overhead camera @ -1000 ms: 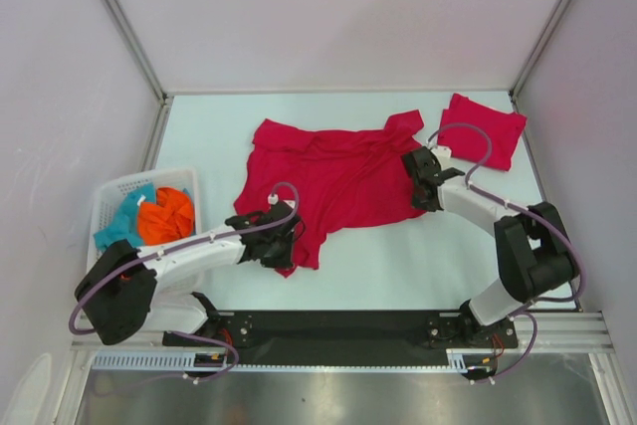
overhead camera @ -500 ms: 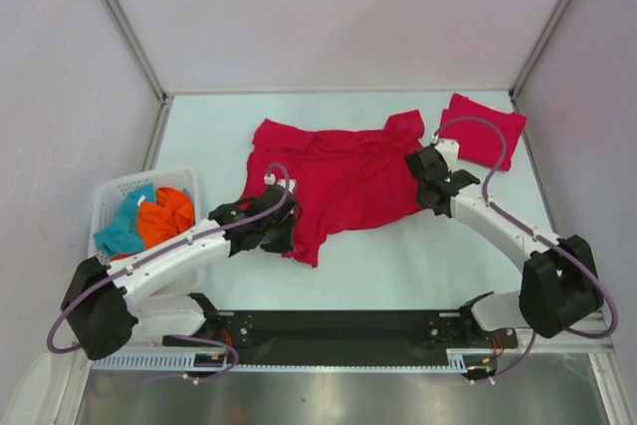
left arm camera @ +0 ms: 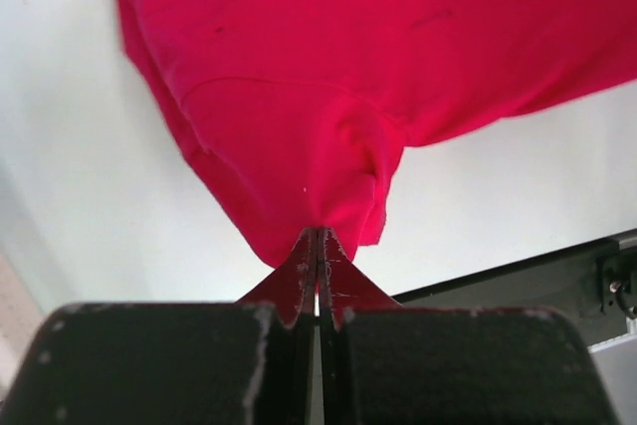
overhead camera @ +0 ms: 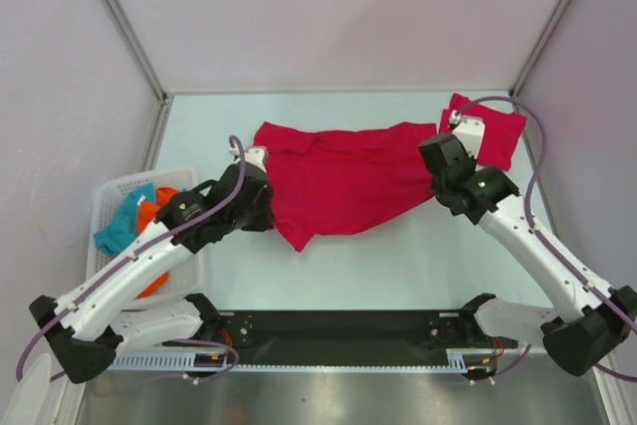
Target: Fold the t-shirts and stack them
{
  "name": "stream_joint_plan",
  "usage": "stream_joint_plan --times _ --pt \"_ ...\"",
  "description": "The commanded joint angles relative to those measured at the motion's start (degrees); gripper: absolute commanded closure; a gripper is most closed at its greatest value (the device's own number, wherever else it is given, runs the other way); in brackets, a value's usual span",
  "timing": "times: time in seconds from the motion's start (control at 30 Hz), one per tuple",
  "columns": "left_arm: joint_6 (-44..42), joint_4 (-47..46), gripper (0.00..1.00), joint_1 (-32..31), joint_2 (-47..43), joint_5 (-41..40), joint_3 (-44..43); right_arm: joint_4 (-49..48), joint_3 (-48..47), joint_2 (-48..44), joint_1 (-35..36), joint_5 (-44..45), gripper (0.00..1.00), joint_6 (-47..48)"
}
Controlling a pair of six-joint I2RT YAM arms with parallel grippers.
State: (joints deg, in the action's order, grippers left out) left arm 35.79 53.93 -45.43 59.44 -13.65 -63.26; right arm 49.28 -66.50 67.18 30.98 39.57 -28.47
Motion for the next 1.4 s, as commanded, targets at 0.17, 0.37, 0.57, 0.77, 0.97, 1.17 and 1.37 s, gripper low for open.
stream_joint_plan --times 0.17,0.37,0.57,0.77,0.97,1.17,1.37 --pt "-1.1 9.7 1.00 1.8 -4.9 -5.6 -7.8 12.2 -7.2 -5.0 3.9 10.1 1.00 -4.1" --pt "-1.4 10.2 1.00 3.1 -6.1 -5.0 -8.6 15.2 -9.1 -4.8 5.9 11.7 1.00 -5.6" --pt "-2.7 10.2 1.00 4.8 -6.2 -4.3 -6.3 17.1 -10.3 -3.9 6.9 12.7 1.00 -6.3" --pt "-6.6 2.3 1.00 10.4 -3.0 2.3 -1.6 8.8 -5.7 -0.6 1.6 7.3 1.00 -1.9" --pt "-11.2 -5.3 1.00 17.1 4.5 8.9 -0.3 0.2 -3.6 6.7 -2.1 2.8 1.00 3.0" --pt "-14.3 -9.5 1.00 21.0 16.6 12.2 -7.6 -7.1 -7.5 20.0 -7.7 -1.6 1.00 7.2" --pt "-16.2 -10.5 1.00 23.7 28.9 15.4 -15.6 -9.7 -13.6 30.8 -10.7 -4.2 1.00 8.4"
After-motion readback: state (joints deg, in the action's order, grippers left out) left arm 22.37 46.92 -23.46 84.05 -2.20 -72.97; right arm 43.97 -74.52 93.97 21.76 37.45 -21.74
